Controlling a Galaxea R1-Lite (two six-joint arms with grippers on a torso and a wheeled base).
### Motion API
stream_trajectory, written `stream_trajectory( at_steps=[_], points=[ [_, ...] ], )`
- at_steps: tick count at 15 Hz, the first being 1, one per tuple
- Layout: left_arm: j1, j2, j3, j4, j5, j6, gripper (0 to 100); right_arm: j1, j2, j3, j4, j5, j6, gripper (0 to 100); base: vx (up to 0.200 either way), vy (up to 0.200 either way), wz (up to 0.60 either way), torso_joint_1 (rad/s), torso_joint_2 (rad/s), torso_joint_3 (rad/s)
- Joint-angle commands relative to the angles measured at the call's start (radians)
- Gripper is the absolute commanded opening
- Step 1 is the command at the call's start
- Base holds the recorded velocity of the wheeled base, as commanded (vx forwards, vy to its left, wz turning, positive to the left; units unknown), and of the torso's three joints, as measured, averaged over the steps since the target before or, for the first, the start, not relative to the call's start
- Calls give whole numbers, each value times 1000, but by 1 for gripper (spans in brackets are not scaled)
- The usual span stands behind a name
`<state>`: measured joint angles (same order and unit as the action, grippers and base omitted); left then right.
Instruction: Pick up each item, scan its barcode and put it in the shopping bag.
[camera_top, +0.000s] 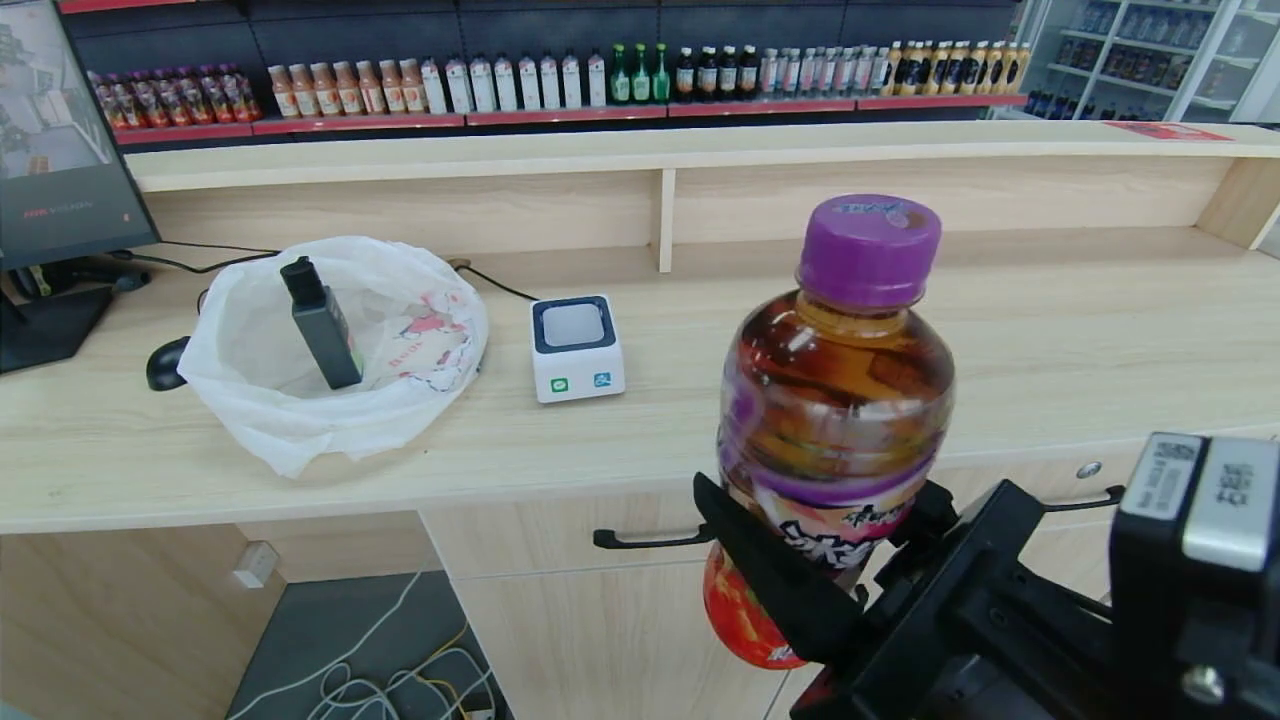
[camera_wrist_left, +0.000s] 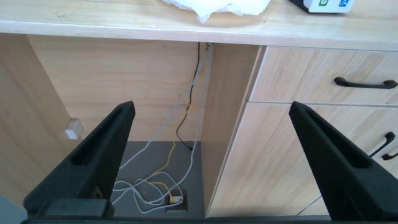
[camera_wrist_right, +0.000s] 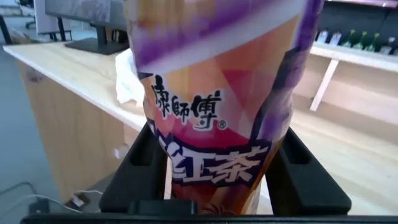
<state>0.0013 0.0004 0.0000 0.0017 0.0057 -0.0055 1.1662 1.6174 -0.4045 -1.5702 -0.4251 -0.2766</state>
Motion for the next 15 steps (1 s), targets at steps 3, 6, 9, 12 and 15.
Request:
stream_trajectory(
  at_steps=[3, 6, 9, 12, 15],
  points=[
    [0, 0, 0, 0, 0, -1, 100, -80, 6, -1, -1, 2, 154, 0, 0, 0, 0, 0, 0, 0],
    [0, 0, 0, 0, 0, -1, 100, -132, 6, -5, -1, 5, 174, 0, 0, 0, 0, 0, 0, 0],
    [0, 0, 0, 0, 0, -1, 100, -209, 9, -13, -1, 6, 194, 0, 0, 0, 0, 0, 0, 0],
    [0, 0, 0, 0, 0, 1, 100, -321, 33, -30, -1, 2, 277, 0, 0, 0, 0, 0, 0, 0],
    [0, 0, 0, -2, 0, -2, 100, -381, 30, -22, -1, 5, 309, 0, 0, 0, 0, 0, 0, 0]
  ],
)
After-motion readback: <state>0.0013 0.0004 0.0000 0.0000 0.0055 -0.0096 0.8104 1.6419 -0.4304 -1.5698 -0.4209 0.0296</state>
